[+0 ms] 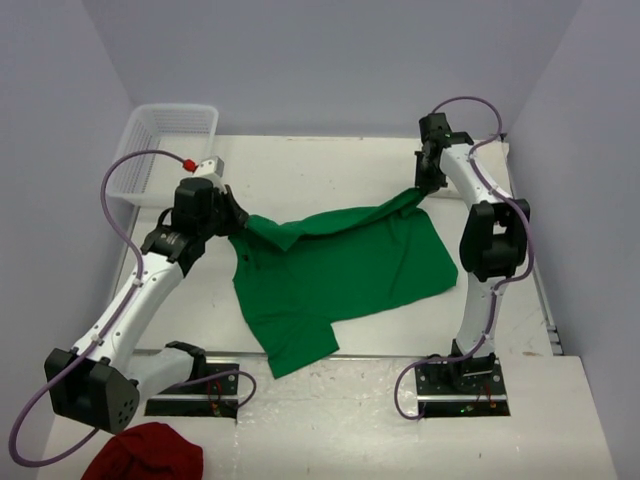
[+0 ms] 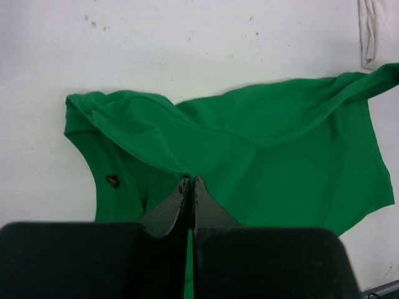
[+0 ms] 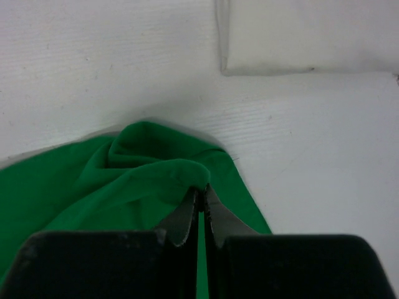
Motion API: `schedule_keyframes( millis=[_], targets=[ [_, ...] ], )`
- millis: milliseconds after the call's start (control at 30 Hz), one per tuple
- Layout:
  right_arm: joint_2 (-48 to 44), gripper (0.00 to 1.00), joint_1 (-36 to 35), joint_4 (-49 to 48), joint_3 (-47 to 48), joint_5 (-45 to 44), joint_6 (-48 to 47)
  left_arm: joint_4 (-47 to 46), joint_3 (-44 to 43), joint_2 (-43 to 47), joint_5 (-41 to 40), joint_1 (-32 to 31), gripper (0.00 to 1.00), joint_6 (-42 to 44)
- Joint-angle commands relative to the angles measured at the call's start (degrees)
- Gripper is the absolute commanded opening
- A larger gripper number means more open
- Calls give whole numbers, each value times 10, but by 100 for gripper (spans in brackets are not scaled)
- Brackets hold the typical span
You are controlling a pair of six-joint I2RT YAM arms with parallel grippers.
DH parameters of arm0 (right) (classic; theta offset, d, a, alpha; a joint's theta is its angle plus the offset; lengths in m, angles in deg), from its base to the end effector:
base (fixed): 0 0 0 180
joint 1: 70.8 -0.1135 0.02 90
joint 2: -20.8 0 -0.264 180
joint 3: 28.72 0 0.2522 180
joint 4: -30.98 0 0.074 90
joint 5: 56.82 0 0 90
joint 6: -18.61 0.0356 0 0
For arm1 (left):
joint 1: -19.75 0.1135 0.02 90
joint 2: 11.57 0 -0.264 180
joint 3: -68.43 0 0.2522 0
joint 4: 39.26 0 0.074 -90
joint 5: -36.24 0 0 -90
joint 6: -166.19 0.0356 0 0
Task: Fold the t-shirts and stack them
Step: Flatten out the tshirt
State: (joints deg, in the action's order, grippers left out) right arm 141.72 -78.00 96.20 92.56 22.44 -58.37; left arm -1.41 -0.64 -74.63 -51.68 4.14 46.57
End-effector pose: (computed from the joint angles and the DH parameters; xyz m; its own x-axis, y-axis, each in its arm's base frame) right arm 0.4514 0.0503 0.2429 -0.8851 0.1113 -0.4519 0.1589 0.9849 -0.0687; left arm 0.2349 -0.0670 0.3174 -0.5893 -0.3482 -0.7290 0.0085 0.8997 -0.4365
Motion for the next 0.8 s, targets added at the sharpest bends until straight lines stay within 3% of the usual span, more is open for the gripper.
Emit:
schedule_keyframes(
  millis=[0,333,433,600,667,767],
  targets=[
    [-58,0,-5,-25,-15,-4,7,4,15,12,-3,-19,0,-25],
    [-88,0,-23,-33,-46,4,7,-11,53,7,-13,-43,0,-51],
    [-87,0,-26,-27,-32,6,9,-11,67,7,-18,-49,20,-61],
    [-88,0,-28,-24,-25,12,7,-18,88,10,-18,-53,15,-66],
    [-87,0,-27,-23,-23,15,7,-17,88,9,-18,-53,26,-63],
    [-87,0,-30,-22,-23,15,8,-11,86,23,-43,-55,33,-68]
  ],
)
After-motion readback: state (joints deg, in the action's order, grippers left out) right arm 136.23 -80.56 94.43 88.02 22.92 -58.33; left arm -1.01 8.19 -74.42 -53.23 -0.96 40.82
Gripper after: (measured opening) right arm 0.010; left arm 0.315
